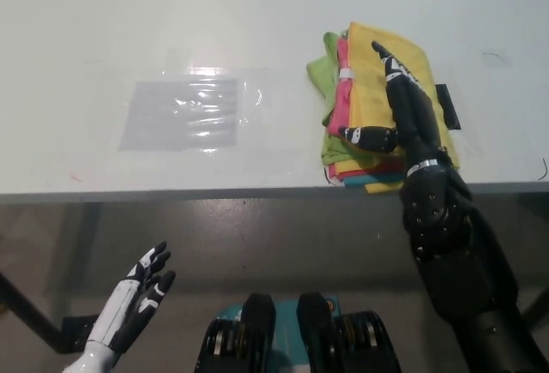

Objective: A stack of folded microfibre clothes with a single fold is kept infront of the robot. the robot uses its right hand to grab one end of the clothes and pulla it away from the other end to unfold

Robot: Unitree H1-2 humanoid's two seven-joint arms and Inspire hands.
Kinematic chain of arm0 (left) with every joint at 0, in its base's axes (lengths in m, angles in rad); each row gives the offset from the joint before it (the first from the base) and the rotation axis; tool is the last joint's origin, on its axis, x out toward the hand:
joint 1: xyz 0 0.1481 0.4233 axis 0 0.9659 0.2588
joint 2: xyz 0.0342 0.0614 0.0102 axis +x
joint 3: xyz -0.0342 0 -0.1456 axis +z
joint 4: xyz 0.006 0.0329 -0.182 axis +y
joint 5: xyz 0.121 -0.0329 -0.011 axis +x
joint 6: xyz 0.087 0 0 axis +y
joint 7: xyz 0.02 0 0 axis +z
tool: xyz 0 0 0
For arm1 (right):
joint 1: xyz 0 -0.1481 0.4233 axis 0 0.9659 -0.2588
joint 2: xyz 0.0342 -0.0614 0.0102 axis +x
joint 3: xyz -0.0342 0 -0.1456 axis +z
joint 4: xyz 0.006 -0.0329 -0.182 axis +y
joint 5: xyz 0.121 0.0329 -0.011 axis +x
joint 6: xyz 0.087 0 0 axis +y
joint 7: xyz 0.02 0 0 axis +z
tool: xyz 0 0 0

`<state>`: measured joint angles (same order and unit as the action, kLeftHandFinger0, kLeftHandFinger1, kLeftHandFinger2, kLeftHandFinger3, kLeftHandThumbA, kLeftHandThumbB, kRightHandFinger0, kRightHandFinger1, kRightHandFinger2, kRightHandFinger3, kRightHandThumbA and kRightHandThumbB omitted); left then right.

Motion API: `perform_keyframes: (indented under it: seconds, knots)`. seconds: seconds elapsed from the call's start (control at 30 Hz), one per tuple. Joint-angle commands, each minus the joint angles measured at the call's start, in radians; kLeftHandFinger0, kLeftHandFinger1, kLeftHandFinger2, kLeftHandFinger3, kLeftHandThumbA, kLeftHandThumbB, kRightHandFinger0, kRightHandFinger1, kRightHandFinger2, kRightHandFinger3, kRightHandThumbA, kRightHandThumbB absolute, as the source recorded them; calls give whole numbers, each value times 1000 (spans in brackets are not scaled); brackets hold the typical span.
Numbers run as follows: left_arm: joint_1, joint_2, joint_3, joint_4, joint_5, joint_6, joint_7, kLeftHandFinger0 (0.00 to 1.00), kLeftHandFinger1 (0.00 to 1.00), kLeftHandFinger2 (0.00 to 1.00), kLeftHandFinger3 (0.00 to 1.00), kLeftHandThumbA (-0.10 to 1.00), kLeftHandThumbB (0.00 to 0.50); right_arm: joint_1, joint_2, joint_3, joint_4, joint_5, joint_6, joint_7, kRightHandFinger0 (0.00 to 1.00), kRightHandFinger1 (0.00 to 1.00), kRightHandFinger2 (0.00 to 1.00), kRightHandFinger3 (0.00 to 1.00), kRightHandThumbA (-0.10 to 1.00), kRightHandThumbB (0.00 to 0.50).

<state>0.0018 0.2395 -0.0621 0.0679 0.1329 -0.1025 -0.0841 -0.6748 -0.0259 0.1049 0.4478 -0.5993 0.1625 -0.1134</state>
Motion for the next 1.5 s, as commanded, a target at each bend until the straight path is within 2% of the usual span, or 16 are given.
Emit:
perform_keyframes:
  seconds: [0.0, 0.2, 0.27, 0.3, 0.37, 0.4, 0.43, 0.5, 0.57, 0.63, 0.7, 1.03, 1.17, 1.2, 1.3, 1.47]
  knots:
    - [-27, 20, 0, -23, 16, 2, -13, 1000, 1000, 1000, 1000, 907, 323, -60, 0, -48, 36, 91, 14, -17, 1000, 1000, 1000, 1000, 978, 272]
    - [-37, 18, 3, -3, 7, -17, -16, 1000, 1000, 1000, 1000, 879, 320, -80, -17, -104, 153, 162, -20, -32, 1000, 1000, 1000, 1000, 967, 283]
    - [-37, 18, 2, -9, 8, -6, -19, 1000, 1000, 1000, 1000, 880, 320, -80, -25, -103, 163, 153, -4, -39, 833, 912, 1000, 1000, 982, 278]
    - [-36, 18, 2, -11, 9, -6, -20, 1000, 1000, 1000, 1000, 877, 310, -78, -26, -105, 153, 151, 11, -47, 310, 319, 453, 652, 816, 181]
    - [-41, 17, 2, -9, 14, -10, -18, 1000, 1000, 1000, 1000, 876, 305, -81, -20, -122, 137, 158, 35, -72, 5, 8, 117, 337, 618, 119]
    - [-44, 19, 5, -10, 14, -5, -18, 1000, 1000, 1000, 1000, 883, 310, -83, -14, -130, 131, 160, 25, -97, 1, 2, 39, 315, 566, 84]
    - [-44, 19, 6, -12, 15, -1, -20, 1000, 1000, 1000, 1000, 886, 311, -80, -8, -145, 125, 178, 3, -113, 0, 0, 3, 150, 529, 43]
    - [-47, 20, 7, -13, 15, 2, -22, 1000, 1000, 1000, 1000, 888, 311, -81, -3, -157, 123, 194, -17, -126, 0, 0, 128, 86, 528, 18]
    - [-51, 21, 7, -6, 17, 0, -22, 1000, 1000, 1000, 1000, 890, 309, -75, 0, -175, 106, 218, -39, -134, 0, 102, 388, 179, 518, 0]
    - [-53, 21, 7, -3, 17, 1, -22, 1000, 1000, 1000, 1000, 881, 303, -67, -3, -183, 93, 229, -61, -142, 54, 350, 703, 457, 589, 0]
    - [-54, 22, 8, -4, 15, 3, -25, 1000, 1000, 1000, 1000, 876, 305, -65, -6, -185, 97, 235, -79, -151, 135, 468, 786, 593, 608, 0]
    - [-71, 26, 3, -5, 28, 20, -29, 1000, 1000, 1000, 1000, 888, 306, -66, -8, -214, 93, 304, -127, -176, 263, 577, 810, 572, 587, 2]
    - [-71, 28, 3, -11, 28, 29, -31, 1000, 1000, 1000, 1000, 888, 302, -58, 16, -299, 98, 423, -242, -197, 50, 273, 495, 380, 404, 0]
    - [-70, 26, 2, -10, 28, 30, -31, 1000, 1000, 1000, 1000, 887, 302, -59, 25, -332, 102, 463, -255, -202, 9, 211, 435, 338, 439, 0]
    - [-70, 27, 2, -7, 28, 24, -30, 1000, 1000, 1000, 1000, 883, 297, -80, 46, -471, 140, 604, -278, -222, 0, 193, 558, 482, 605, 0]
    - [-69, 33, 4, -2, 32, 16, -28, 1000, 1000, 1000, 1000, 895, 300, -119, 17, -674, 283, 789, -388, -222, 0, 255, 652, 698, 612, 0]
